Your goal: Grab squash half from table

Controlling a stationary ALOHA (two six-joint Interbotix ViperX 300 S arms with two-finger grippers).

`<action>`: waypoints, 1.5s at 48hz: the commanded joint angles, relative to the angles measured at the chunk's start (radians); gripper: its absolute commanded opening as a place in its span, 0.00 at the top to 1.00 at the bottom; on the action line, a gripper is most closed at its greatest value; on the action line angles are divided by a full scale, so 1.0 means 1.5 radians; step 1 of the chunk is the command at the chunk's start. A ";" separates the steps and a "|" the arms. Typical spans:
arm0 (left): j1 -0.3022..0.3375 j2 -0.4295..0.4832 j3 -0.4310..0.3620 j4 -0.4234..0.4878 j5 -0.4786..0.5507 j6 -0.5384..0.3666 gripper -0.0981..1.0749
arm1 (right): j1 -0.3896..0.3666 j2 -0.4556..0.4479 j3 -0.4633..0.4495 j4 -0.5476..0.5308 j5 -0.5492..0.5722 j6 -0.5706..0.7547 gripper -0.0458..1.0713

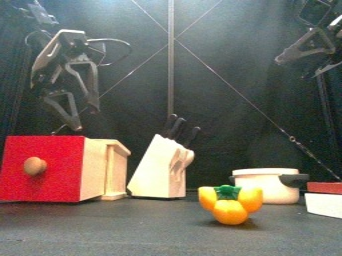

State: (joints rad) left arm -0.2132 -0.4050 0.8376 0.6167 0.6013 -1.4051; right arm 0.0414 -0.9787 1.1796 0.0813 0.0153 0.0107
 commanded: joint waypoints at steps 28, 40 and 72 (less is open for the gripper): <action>-0.083 0.192 -0.234 -0.003 -0.051 0.010 0.10 | -0.001 0.008 -0.006 0.006 0.008 0.000 0.94; -0.080 0.300 -0.321 -0.025 0.022 0.007 0.10 | 0.001 0.008 -0.005 0.024 0.047 0.000 0.94; -0.077 0.502 -0.475 -0.147 0.016 0.005 0.10 | 0.005 0.004 -0.007 0.024 0.059 -0.001 0.94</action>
State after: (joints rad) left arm -0.3298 0.3375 0.1749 0.4142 0.6305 -1.3959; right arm 0.0460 -0.9787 1.1842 0.1181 0.1043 0.0107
